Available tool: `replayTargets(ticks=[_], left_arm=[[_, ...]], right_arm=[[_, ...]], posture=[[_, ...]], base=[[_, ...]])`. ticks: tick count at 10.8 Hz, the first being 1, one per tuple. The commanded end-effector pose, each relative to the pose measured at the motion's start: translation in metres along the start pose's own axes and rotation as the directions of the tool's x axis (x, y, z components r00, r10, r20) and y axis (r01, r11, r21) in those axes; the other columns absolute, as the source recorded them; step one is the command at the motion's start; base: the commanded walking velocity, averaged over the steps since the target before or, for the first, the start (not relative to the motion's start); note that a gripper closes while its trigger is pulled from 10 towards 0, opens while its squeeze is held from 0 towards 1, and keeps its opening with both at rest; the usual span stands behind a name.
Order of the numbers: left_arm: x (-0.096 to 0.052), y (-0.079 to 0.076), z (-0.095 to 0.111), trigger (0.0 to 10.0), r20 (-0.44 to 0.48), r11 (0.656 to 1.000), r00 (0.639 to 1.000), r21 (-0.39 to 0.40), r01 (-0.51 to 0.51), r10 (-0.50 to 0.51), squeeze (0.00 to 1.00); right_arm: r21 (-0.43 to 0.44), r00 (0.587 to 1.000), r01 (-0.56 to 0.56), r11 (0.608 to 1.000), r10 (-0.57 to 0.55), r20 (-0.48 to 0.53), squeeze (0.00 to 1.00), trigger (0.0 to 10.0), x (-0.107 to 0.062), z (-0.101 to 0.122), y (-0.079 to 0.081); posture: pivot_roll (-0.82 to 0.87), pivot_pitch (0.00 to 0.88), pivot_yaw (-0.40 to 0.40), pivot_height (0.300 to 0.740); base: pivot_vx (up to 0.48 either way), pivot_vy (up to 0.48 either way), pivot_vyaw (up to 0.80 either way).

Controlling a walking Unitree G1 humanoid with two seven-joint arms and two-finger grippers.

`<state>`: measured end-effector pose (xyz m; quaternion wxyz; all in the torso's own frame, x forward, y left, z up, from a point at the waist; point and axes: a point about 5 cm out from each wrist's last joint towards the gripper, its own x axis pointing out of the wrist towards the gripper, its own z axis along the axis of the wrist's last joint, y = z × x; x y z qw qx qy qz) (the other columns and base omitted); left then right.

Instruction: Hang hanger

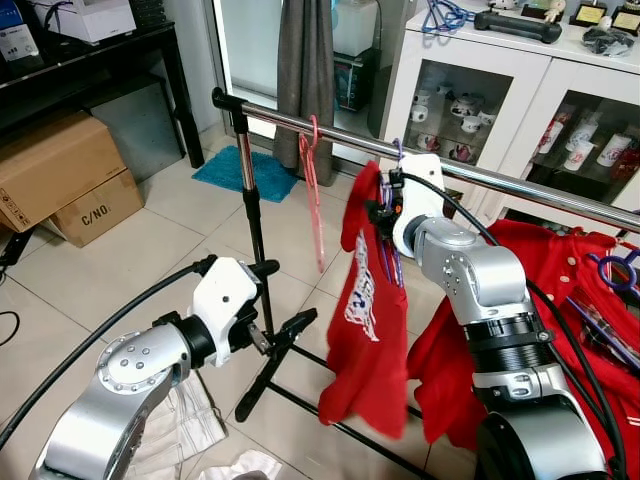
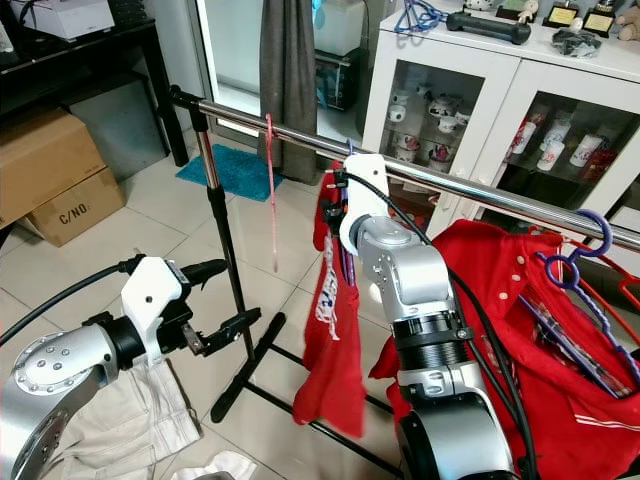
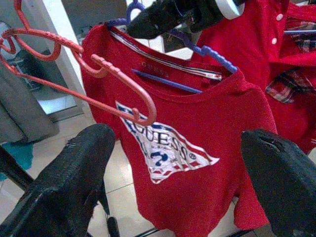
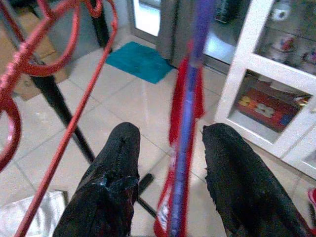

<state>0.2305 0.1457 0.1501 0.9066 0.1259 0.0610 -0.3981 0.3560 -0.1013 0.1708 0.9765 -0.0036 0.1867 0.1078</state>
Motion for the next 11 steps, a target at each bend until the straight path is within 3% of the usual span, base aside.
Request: replayTargets(ticks=[1,2,3,4,11], left_arm=[[0.0005,0.0011,0.0011,10.0,-0.006,1.0,1.0,0.019,-0.001,0.001,0.91],[0.0006,0.0014,0.0012,10.0,-0.007,1.0,1.0,0.02,-0.001,0.001,0.9],[0.001,0.0014,0.0015,10.0,-0.006,1.0,1.0,0.021,0.0,0.0,0.91],[0.0008,0.0019,0.0016,10.0,-0.007,1.0,1.0,0.022,0.0,0.0,0.91],[0.0013,0.0011,0.002,10.0,-0.009,1.0,1.0,0.025,0.003,-0.003,0.9]], right_arm=[[-0.007,1.0,0.019,1.0,-0.019,0.024,0.0,10.0,0.0005,0.0081,-0.0014],[-0.007,0.999,0.033,0.999,-0.033,0.014,0.0,9.2,0.0015,0.0055,-0.0024],[0.01,0.999,0.046,0.999,-0.046,0.021,0.0,1.4,0.0022,0.0047,-0.0034],[0.013,0.998,0.054,0.998,-0.054,0.023,0.0,0.0,0.0029,0.0045,-0.003],[0.02,0.997,0.047,0.999,-0.048,0.055,0.0,0.0,0.0078,0.0079,-0.0006]], posture=[[0.12,0.0,-0.008,0.74],[0.12,0.0,-0.006,0.74],[0.12,0.0,-0.006,0.74],[0.12,0.0,-0.002,0.74],[0.12,0.0,-0.004,0.74]], base=[[0.0,0.0,0.0],[0.0,0.0,0.0],[0.0,0.0,0.0],[0.0,0.0,0.0],[0.0,0.0,0.0]])
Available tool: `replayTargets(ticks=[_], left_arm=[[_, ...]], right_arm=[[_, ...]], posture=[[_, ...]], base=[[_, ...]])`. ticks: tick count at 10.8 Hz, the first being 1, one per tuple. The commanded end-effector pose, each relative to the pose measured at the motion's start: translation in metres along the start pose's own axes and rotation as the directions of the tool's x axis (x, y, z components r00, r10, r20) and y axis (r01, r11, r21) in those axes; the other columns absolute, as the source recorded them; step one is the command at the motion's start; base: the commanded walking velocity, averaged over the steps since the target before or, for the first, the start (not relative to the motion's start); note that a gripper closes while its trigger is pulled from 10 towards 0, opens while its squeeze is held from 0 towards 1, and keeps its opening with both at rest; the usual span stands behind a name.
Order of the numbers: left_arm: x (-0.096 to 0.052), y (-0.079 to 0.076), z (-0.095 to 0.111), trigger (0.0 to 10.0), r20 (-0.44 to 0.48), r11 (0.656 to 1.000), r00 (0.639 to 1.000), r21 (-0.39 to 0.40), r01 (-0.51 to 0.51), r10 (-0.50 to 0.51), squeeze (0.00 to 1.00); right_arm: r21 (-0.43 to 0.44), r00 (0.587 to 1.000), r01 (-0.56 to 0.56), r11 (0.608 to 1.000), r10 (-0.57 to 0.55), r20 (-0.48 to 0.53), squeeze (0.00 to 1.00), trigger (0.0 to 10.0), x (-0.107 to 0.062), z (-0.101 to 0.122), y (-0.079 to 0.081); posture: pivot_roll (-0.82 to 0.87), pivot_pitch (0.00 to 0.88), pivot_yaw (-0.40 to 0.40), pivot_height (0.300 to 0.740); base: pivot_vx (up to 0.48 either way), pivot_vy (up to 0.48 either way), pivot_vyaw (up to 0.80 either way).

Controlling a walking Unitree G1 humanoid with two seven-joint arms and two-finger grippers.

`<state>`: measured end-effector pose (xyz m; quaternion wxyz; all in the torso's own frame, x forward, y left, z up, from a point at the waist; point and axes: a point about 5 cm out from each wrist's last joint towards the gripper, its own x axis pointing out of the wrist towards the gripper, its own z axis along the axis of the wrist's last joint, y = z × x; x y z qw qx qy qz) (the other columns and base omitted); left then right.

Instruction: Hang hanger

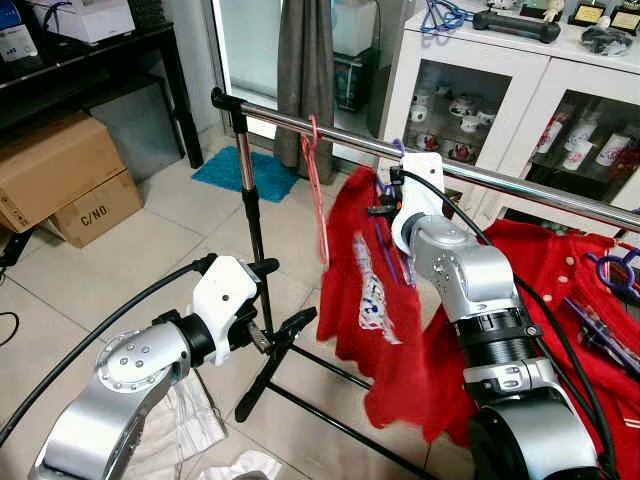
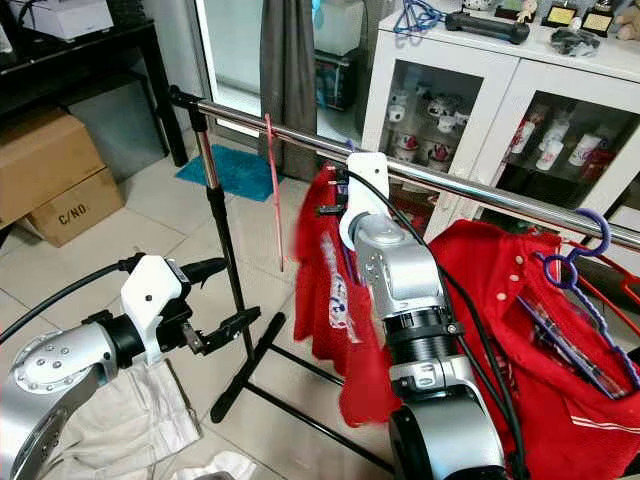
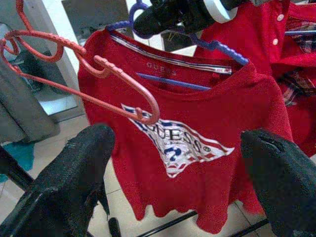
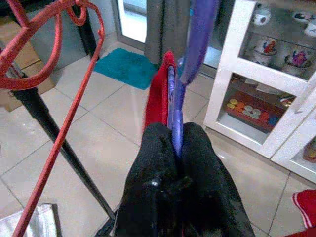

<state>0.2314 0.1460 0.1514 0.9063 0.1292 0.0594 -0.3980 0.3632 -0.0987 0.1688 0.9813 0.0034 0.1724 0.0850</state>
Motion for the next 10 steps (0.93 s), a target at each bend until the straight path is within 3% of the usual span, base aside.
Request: replayTargets(ticks=[1,5,7,10], left_arm=[[0.001,0.0,0.001,10.0,-0.01,1.0,1.0,0.017,0.004,-0.004,0.9],[0.002,0.002,0.002,10.0,-0.001,1.0,1.0,0.007,-0.029,0.029,0.9],[0.007,0.018,0.004,10.0,0.02,0.976,0.976,-0.023,-0.215,0.216,0.9],[0.012,0.022,0.003,10.0,0.036,0.953,0.953,-0.047,-0.3,0.302,0.73]], right_arm=[[-0.003,1.0,-0.004,1.0,0.004,0.02,0.0,0.0,0.0,0.006,-0.002],[-0.024,0.996,-0.074,0.997,0.075,0.058,0.0,0.0,-0.004,0.014,-0.001],[-0.094,0.98,-0.109,0.99,0.123,0.155,0.0,0.0,-0.027,0.031,-0.016],[-0.109,0.973,-0.144,0.984,0.161,0.165,0.0,0.0,-0.05,0.034,-0.028]], posture=[[0.12,0.0,-0.005,0.74],[0.12,0.0,-0.016,0.74],[0.12,0.0,-0.021,0.74],[0.09,0.0,-0.01,0.74]], base=[[0.0,0.0,0.0],[0.0,0.0,0.0],[0.0,0.0,0.0],[0.0,0.0,0.0]])
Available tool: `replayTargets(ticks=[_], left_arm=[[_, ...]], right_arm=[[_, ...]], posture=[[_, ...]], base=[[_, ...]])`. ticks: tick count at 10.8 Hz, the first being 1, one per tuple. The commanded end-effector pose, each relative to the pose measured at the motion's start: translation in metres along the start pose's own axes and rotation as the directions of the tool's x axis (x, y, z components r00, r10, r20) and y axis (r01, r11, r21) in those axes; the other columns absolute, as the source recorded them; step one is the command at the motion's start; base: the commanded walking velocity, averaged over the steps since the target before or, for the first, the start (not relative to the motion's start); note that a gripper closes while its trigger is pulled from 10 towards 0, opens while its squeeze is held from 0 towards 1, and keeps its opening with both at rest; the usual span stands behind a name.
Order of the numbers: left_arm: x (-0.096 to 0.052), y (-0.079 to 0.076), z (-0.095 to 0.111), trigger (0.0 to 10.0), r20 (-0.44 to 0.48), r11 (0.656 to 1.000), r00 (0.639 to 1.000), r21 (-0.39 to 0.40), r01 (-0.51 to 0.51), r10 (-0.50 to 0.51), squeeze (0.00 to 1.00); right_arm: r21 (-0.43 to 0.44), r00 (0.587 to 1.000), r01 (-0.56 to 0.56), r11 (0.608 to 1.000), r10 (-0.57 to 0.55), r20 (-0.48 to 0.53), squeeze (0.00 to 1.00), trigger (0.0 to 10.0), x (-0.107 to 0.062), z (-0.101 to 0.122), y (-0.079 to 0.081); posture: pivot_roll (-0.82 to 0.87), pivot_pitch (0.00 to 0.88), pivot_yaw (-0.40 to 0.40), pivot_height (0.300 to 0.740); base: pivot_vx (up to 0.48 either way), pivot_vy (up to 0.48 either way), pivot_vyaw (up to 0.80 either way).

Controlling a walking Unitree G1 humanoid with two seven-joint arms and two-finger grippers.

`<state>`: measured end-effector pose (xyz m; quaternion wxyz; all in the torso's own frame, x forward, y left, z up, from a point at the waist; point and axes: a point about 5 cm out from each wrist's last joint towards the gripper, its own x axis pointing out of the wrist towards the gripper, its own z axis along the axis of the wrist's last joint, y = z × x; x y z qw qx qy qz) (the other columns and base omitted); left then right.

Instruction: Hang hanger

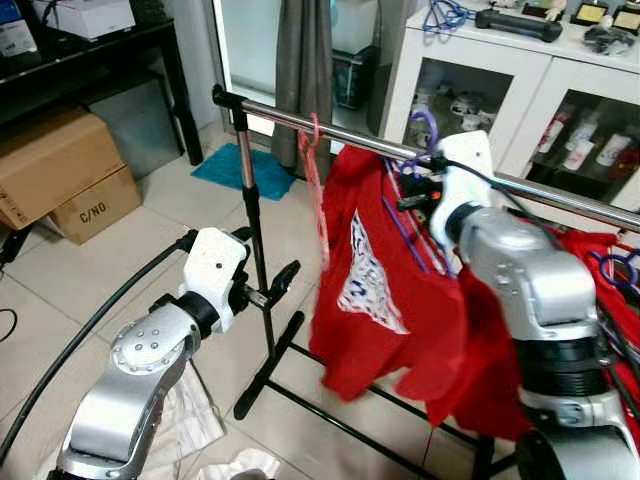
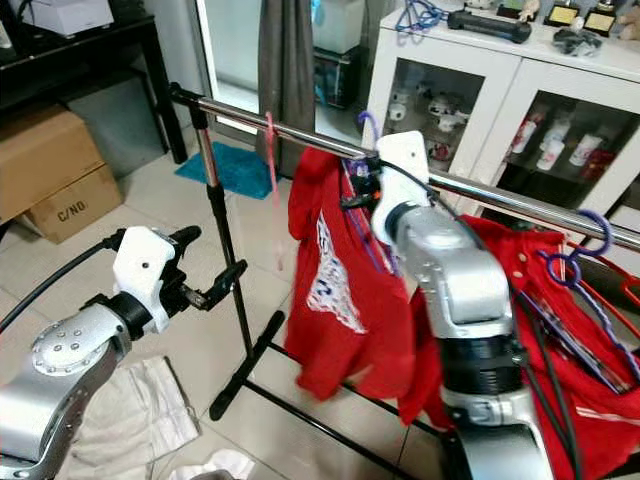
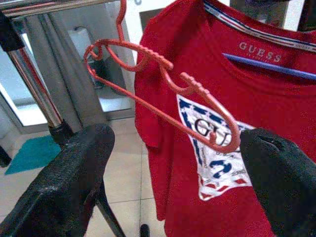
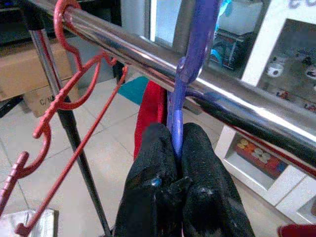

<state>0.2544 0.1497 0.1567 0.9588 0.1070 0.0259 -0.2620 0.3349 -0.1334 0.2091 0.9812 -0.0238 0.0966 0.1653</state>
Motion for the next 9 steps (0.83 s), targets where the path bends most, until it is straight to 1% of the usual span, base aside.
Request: replayTargets(ticks=[1,9], left_arm=[[0.0009,0.0015,-0.0013,10.0,-0.006,1.0,1.0,0.004,-0.01,0.01,0.73],[0.0009,0.0015,-0.0013,10.0,-0.006,1.0,1.0,0.004,-0.01,0.01,0.73]], right_arm=[[-0.004,1.0,-0.004,1.0,0.004,0.031,0.0,0.0,-0.0032,0.0073,-0.0005],[-0.004,1.0,-0.004,1.0,0.004,0.031,0.0,0.0,-0.0032,0.0073,-0.0005]], posture=[[0.09,0.0,-0.01,0.74],[0.09,0.0,-0.01,0.74]], base=[[0.0,0.0,0.0],[0.0,0.0,0.0]])
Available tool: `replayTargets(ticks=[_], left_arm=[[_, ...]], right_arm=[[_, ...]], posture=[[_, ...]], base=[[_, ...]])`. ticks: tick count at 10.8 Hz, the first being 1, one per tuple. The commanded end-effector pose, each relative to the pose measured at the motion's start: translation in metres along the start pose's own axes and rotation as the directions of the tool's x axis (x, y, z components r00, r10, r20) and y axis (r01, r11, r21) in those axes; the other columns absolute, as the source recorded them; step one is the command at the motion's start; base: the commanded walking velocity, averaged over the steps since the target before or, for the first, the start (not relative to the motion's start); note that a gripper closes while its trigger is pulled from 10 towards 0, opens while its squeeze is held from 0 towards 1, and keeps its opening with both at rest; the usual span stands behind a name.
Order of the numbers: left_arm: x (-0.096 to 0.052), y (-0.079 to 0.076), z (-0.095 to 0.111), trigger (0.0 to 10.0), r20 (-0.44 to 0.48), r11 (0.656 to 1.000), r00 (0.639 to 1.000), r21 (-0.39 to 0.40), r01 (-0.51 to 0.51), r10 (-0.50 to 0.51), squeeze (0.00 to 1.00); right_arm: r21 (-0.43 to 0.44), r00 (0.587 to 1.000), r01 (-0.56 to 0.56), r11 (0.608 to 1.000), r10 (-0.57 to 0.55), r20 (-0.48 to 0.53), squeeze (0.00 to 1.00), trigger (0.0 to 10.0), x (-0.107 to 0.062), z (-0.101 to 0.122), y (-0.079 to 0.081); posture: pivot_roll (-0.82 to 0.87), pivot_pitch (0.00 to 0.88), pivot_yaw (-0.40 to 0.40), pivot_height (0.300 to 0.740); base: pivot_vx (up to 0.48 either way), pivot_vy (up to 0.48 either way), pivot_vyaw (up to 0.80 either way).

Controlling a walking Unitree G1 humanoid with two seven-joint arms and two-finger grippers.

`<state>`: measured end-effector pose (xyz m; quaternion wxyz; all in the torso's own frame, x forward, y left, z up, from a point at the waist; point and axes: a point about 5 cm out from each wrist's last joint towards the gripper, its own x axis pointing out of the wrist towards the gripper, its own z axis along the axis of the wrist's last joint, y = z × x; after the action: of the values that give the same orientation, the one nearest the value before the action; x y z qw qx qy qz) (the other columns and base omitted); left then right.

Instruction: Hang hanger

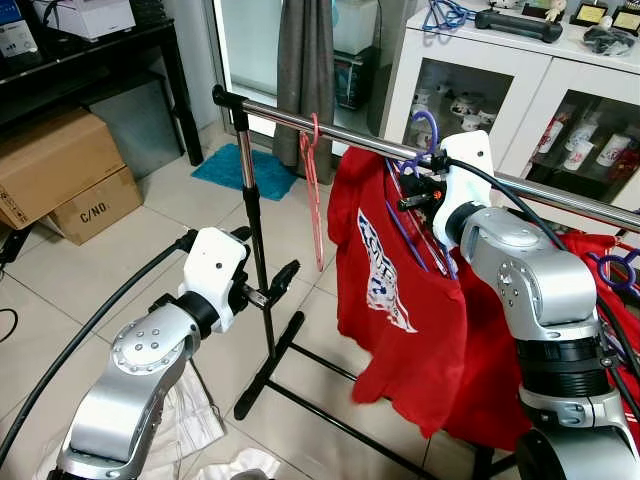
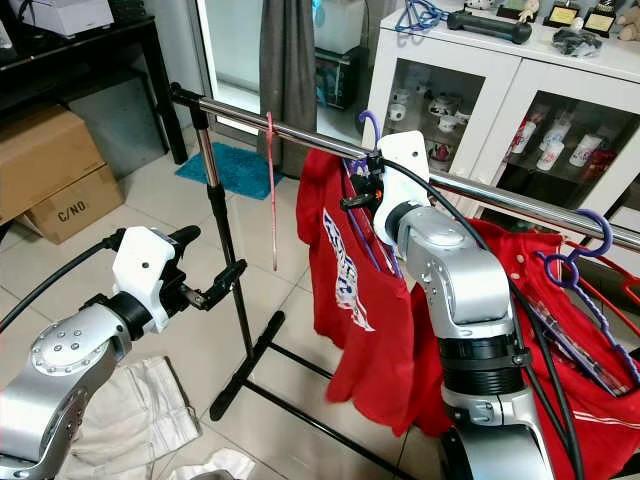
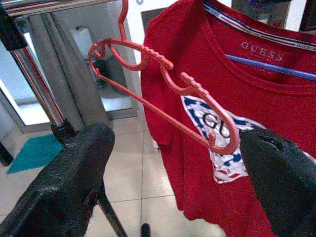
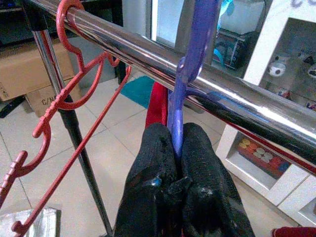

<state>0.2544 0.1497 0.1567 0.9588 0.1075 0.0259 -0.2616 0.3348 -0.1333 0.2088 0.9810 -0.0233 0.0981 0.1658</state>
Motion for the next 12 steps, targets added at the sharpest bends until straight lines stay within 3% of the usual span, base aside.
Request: replayTargets(ticks=[1,2,3,8,9,10,12], left_arm=[[0.003,0.0,-0.002,10.0,-0.001,1.0,1.0,-0.001,-0.024,0.024,0.67],[0.006,-0.007,-0.009,10.0,-0.008,0.999,0.999,-0.018,-0.039,0.038,0.51],[0.007,-0.009,-0.011,10.0,-0.013,0.999,0.999,-0.021,-0.036,0.036,0.51],[0.011,-0.011,-0.013,10.0,-0.006,0.999,0.999,-0.019,-0.034,0.034,0.51],[0.011,-0.012,-0.013,10.0,-0.007,0.999,0.999,-0.019,-0.035,0.034,0.51],[0.011,-0.011,-0.013,10.0,-0.006,0.999,0.999,-0.02,-0.035,0.035,0.51],[0.012,-0.011,-0.014,10.0,-0.005,0.999,0.999,-0.018,-0.034,0.034,0.5]], right_arm=[[-0.023,1.0,-0.009,1.0,0.009,0.012,0.0,0.0,-0.011,0.004,-0.002],[-0.029,0.996,0.0,1.0,-0.003,-0.093,0.0,0.0,-0.03,-0.042,0.001],[-0.025,0.992,0.004,1.0,-0.007,-0.13,0.0,0.0,-0.037,-0.06,0.004],[-0.013,0.986,0.024,1.0,-0.026,-0.166,0.0,0.0,-0.048,-0.079,0.008],[-0.023,0.982,0.043,0.999,-0.046,-0.181,0.0,8.3,-0.049,-0.083,0.007],[-0.034,0.98,0.058,0.998,-0.063,-0.189,0.0,10.0,-0.049,-0.085,0.005],[-0.063,0.977,0.091,0.994,-0.101,-0.186,0.0,10.0,-0.05,-0.087,0.001]], posture=[[0.09,0.0,-0.008,0.74],[0.07,0.0,-0.023,0.74],[0.07,0.0,-0.021,0.74],[0.06,0.0,-0.024,0.74],[0.06,0.0,-0.025,0.74],[0.06,0.0,-0.025,0.74],[0.06,0.0,-0.026,0.74]], base=[[0.0,0.0,0.0],[0.0,0.0,0.0],[0.0,0.0,0.0],[-0.107,0.0,0.0],[-0.266,0.0,0.0],[-0.247,0.0,0.0],[0.0,0.0,0.0]])
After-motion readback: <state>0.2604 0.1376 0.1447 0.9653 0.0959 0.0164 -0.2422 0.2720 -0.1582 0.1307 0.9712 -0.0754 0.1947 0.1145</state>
